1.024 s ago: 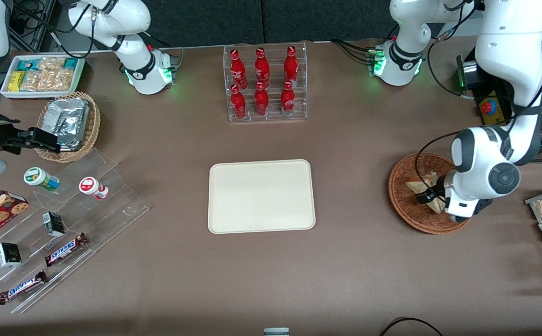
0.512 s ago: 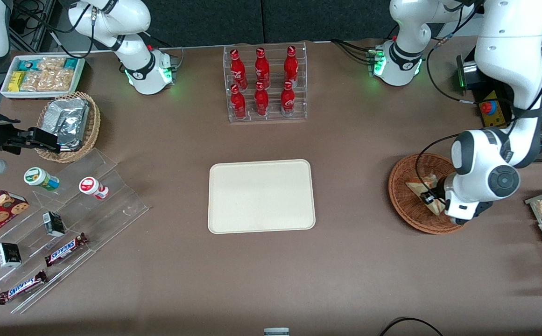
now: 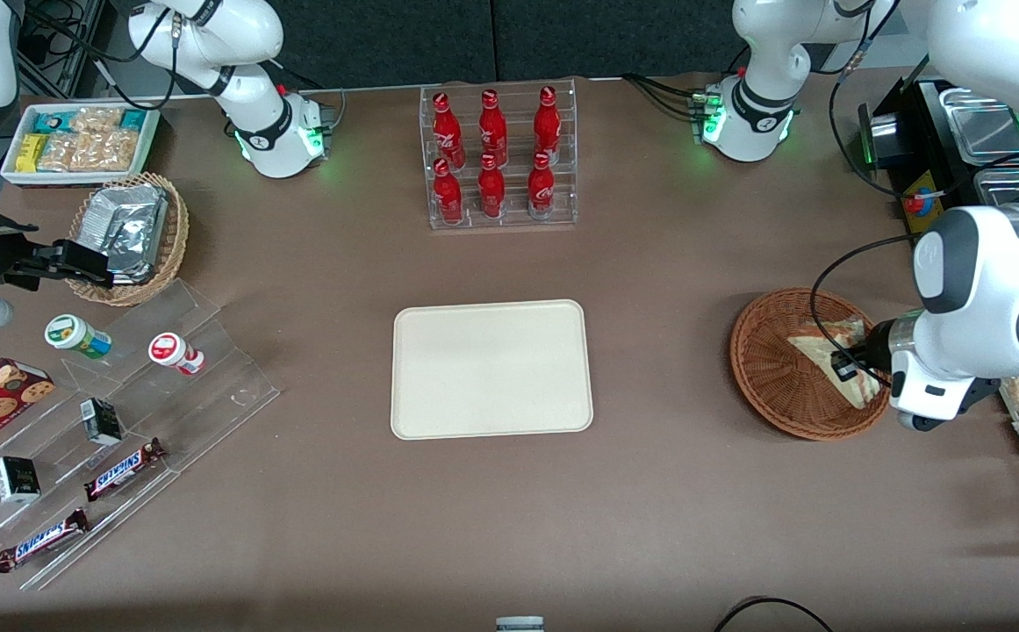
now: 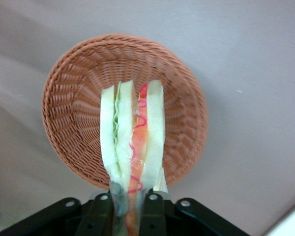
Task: Place sandwich from basket to tray
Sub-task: 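Lift the sandwich and carry it over the cream tray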
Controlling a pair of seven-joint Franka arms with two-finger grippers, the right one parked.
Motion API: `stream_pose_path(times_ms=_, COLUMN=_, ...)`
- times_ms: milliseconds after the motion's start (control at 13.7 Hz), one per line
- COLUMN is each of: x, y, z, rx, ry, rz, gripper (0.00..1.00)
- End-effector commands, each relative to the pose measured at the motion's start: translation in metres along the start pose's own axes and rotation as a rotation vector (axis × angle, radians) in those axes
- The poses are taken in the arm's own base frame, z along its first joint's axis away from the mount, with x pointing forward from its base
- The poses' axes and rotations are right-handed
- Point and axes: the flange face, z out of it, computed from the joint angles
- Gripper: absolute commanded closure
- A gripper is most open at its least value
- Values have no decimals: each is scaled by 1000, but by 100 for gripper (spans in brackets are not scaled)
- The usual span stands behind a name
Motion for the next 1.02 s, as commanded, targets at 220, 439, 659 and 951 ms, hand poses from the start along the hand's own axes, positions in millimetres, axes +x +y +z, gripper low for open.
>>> stream_pose_path(times_ms=220, x=-74, y=109, z=-22, rx=-28, ry=10, rz=-40, gripper=100)
stream_pose_path(times_ms=439, x=-121, y=163, z=-13, rx=-15, ry=24, rz=10, gripper=100)
stream_pose_path(times_ms=659, x=-155, y=209, z=2, rx=-23, ry=8, rz=88, gripper=100)
stream_pose_path(times_ms=951, x=-209, y=279, z=16, rx=-45, ry=3, rz=203, gripper=100)
